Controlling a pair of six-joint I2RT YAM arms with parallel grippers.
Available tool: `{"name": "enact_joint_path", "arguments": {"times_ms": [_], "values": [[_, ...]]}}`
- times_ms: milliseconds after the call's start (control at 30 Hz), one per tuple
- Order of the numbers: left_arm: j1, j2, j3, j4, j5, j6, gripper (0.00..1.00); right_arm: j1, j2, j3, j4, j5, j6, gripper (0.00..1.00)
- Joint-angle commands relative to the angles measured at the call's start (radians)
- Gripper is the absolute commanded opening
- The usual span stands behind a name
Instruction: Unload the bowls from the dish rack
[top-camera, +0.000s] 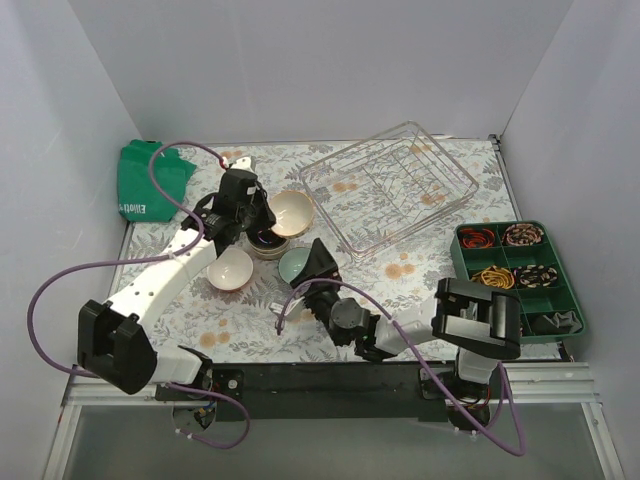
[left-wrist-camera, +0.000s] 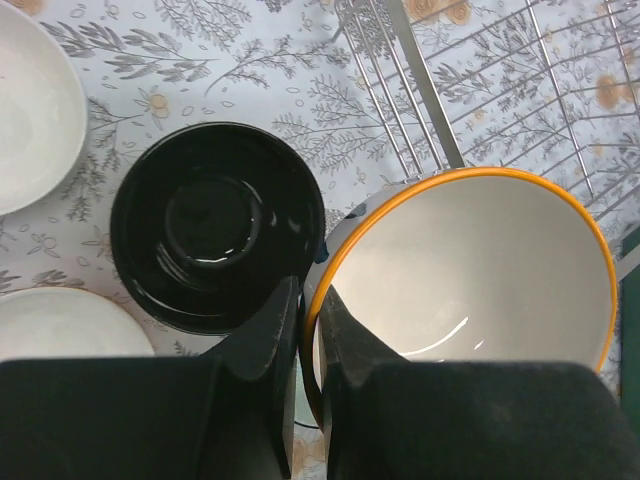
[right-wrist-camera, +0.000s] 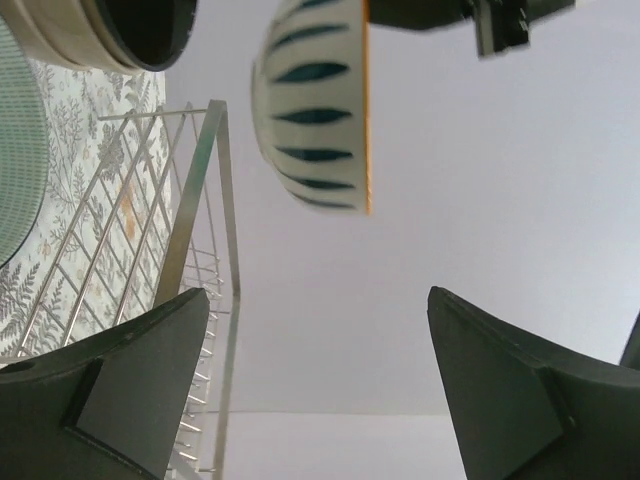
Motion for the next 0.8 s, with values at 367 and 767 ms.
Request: {"name": "enact_joint_path", "arguments": {"times_ms": [367, 767], "values": [[0.014, -0.253, -0.085, -0.078, -0.248, 0.01, 0.0, -0.081, -0.333, 0.272, -1.092, -0.193, 1.175, 0.99], [0.022, -0.479, -0.336, -0.113, -0.272, -0.07, 0.0, -0.412, -0.48, 0.353, -1.332, -0.641, 1.589, 0.98]]}}
